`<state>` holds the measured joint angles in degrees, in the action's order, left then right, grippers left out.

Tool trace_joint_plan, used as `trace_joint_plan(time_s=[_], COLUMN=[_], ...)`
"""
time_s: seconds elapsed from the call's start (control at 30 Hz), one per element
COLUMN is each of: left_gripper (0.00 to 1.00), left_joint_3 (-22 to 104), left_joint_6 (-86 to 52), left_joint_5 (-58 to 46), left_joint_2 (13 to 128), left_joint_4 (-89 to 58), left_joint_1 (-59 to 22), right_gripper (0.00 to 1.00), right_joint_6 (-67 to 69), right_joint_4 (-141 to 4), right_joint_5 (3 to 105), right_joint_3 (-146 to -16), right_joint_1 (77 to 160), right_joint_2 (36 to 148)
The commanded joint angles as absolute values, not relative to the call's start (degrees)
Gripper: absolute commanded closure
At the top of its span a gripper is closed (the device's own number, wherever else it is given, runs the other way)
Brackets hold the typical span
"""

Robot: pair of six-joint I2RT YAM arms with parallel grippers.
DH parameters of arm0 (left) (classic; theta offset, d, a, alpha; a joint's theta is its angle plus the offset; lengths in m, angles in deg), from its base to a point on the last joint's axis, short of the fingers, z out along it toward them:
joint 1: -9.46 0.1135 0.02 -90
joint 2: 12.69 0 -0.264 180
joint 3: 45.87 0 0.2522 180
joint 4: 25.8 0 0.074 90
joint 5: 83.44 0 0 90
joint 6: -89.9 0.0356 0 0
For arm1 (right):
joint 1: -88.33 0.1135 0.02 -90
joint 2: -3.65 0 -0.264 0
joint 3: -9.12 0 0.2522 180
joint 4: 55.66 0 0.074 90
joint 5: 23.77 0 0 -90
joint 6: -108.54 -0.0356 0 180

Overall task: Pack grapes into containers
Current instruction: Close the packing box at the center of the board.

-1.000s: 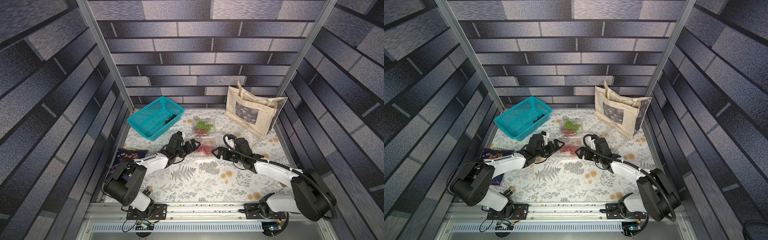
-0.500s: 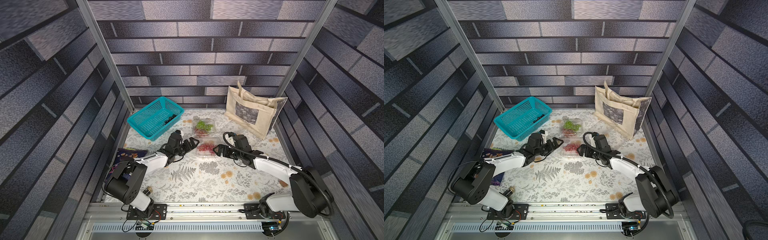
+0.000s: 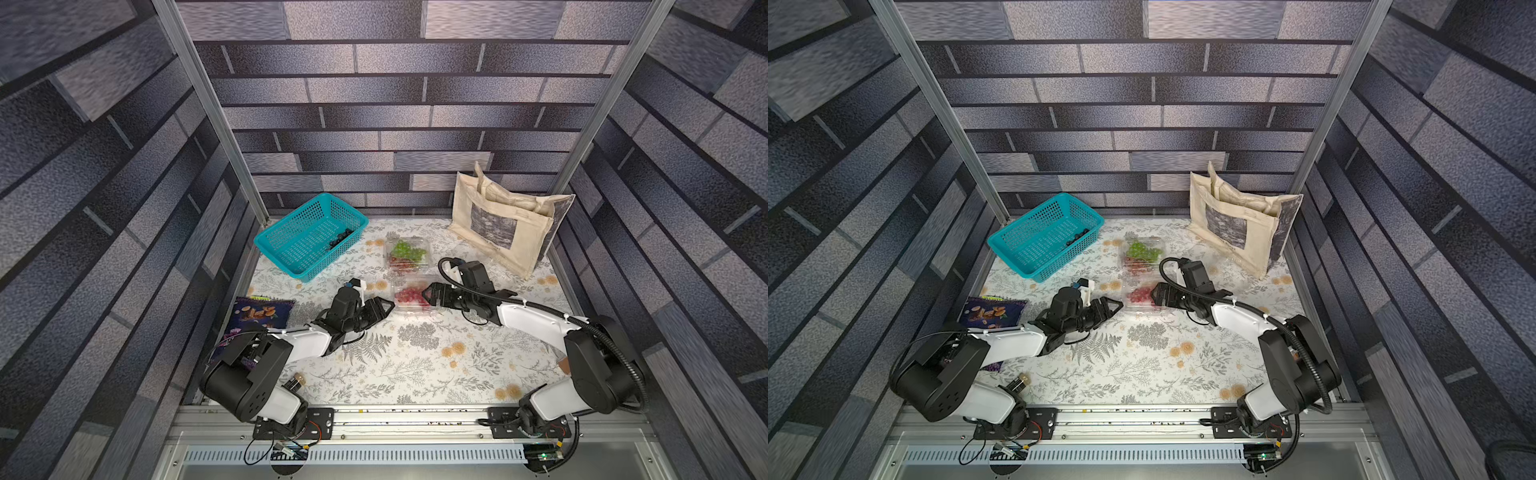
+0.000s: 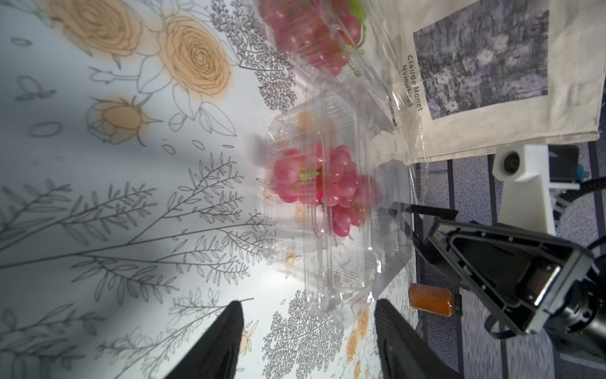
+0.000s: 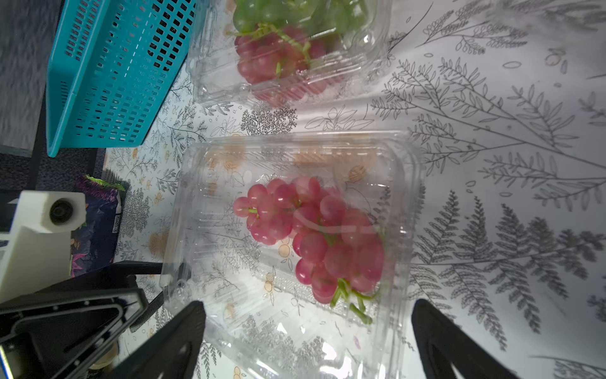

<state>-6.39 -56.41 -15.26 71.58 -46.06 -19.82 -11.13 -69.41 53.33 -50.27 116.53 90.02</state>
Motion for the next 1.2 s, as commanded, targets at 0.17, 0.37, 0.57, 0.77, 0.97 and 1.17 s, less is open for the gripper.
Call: trace_joint_plan(time_s=[0.17,0.37,0.57,0.77,0.97,1.17], left_gripper=[0.48,0.59,0.61,0.66,0.73,0.75], left_joint_3=[-7.94,-7.54,-7.28,-7.39,-7.39,-7.35], left_joint_6=[-56.96,-56.8,-57.47,-58.1,-58.11,-58.12], left_joint_5=[-13.35,-12.82,-12.83,-12.57,-11.91,-11.21], left_joint_2=[73.12,74.83,77.02,78.82,79.34,80.02], left_joint_4=[-52.56,-53.36,-55.52,-57.51,-58.18,-58.84], left_joint_1=[-20.51,-21.35,-22.33,-22.69,-23.13,-23.98], right_gripper=[0.0,0.0,0.0,0.0,0.0,0.0], right_joint_6=[-11.16,-10.97,-10.99,-11.21,-11.21,-11.59], right_joint_4=[-69.79,-69.93,-69.84,-69.58,-69.42,-68.98], right_joint_5=[53.69,53.47,53.5,53.39,53.39,53.29], right_joint_3=[-51.15,-51.62,-51.74,-51.75,-51.93,-52.18], right_joint_1=[116.28,116.26,116.33,116.4,116.76,117.41], right_joint_2=[91.53,92.0,92.42,92.67,93.27,94.04])
